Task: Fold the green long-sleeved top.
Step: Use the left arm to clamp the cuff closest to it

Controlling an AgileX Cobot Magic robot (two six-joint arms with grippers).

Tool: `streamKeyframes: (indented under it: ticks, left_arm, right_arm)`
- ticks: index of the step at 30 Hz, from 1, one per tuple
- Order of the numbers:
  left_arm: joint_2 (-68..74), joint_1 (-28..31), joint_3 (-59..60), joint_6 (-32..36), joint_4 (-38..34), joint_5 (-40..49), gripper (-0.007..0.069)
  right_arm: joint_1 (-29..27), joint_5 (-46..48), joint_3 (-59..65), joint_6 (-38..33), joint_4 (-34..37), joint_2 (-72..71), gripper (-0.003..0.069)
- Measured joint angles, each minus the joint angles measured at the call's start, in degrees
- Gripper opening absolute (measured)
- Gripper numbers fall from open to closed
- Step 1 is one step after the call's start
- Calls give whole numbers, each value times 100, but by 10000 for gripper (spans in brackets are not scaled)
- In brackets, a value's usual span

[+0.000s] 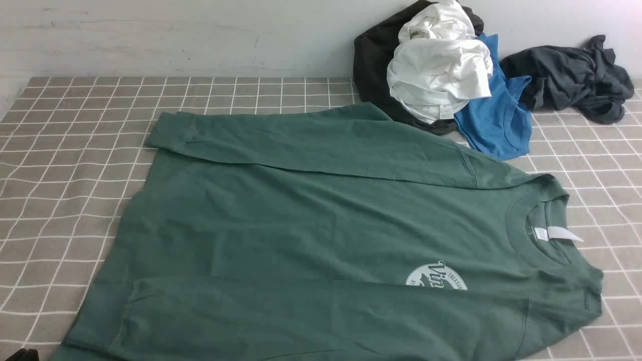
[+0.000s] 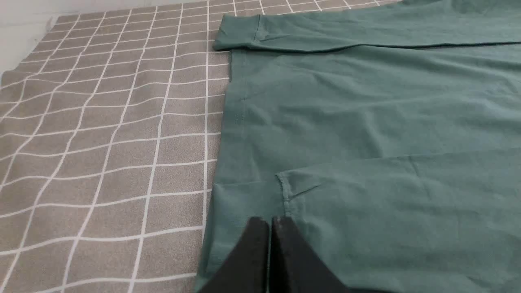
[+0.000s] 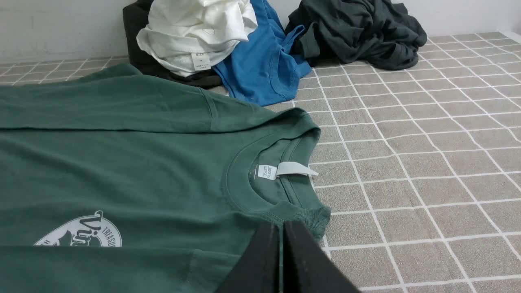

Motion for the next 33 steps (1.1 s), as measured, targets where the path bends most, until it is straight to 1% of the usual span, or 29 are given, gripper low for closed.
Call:
streamKeyframes:
  ticks: [25,31,33]
  left_arm:
    - [0,0,0,0,-5,-18,-7]
    - [0,0,11,0,-5,-485,-7]
    - [0,0,11,0,-5,-1000,-7]
  right_arm:
    - [0,0,0,0,0,0,10]
    - [0,-43,0,0,-47,0,10]
    - [0,-266,20,0,-78,0,10]
